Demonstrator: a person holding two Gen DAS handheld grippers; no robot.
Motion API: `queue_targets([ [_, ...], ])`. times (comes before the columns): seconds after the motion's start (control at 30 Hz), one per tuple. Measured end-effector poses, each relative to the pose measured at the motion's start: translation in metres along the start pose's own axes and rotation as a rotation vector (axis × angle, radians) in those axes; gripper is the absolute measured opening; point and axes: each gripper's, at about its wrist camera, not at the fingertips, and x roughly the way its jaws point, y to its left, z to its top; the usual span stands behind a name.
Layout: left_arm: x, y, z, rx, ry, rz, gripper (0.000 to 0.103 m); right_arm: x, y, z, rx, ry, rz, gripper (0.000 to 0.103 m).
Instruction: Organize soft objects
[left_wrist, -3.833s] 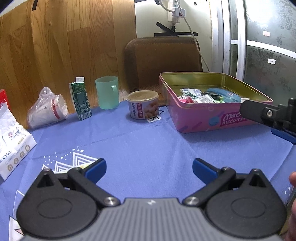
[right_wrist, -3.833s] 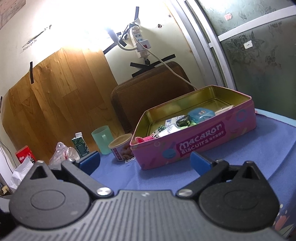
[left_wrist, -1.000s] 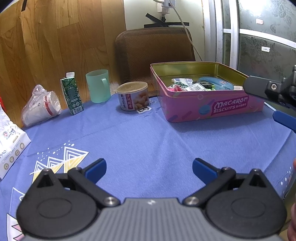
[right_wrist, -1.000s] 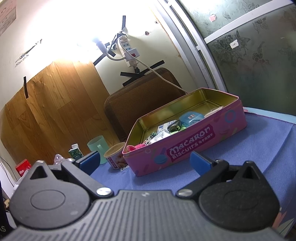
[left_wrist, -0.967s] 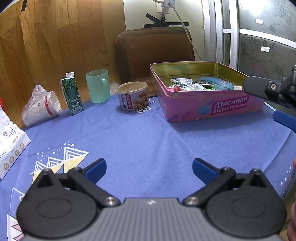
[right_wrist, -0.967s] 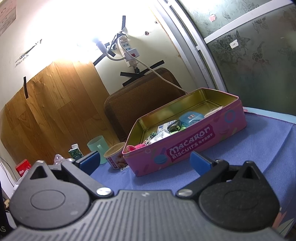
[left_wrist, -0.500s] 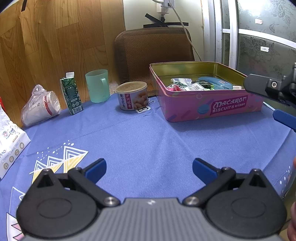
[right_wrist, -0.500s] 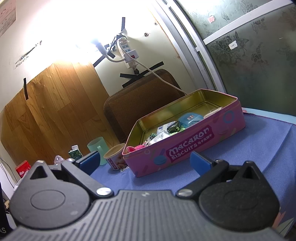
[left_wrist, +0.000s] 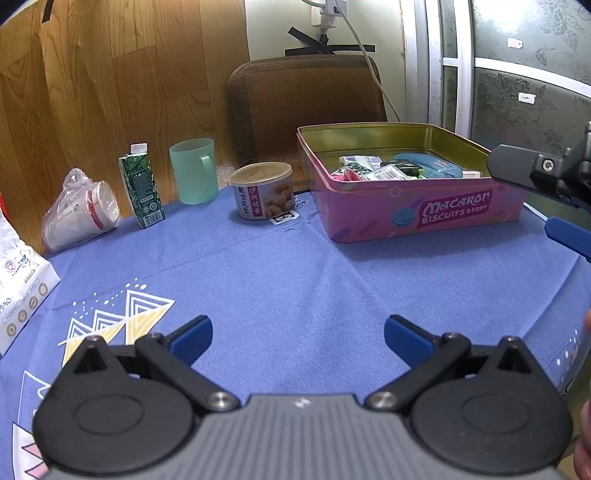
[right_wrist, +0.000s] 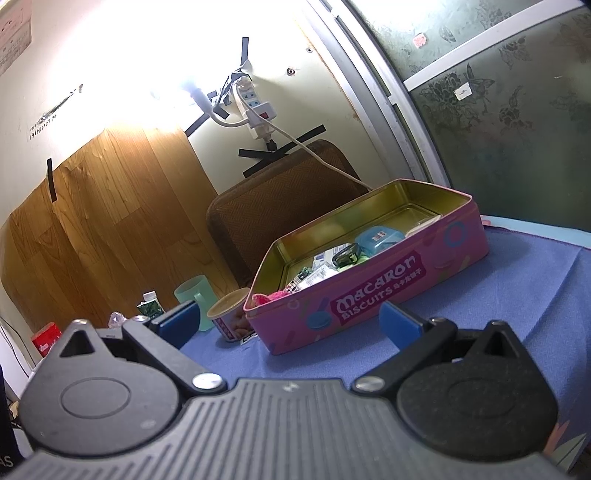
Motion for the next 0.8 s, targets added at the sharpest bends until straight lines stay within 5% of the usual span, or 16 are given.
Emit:
queue_targets([
  [0.8, -0.0001, -0.0013, -0.0004, 0.000, 0.002, 0.000, 0.103, -0.0003, -0.0015, 0.0011, 0.001, 0.001, 0.002, 0.103],
])
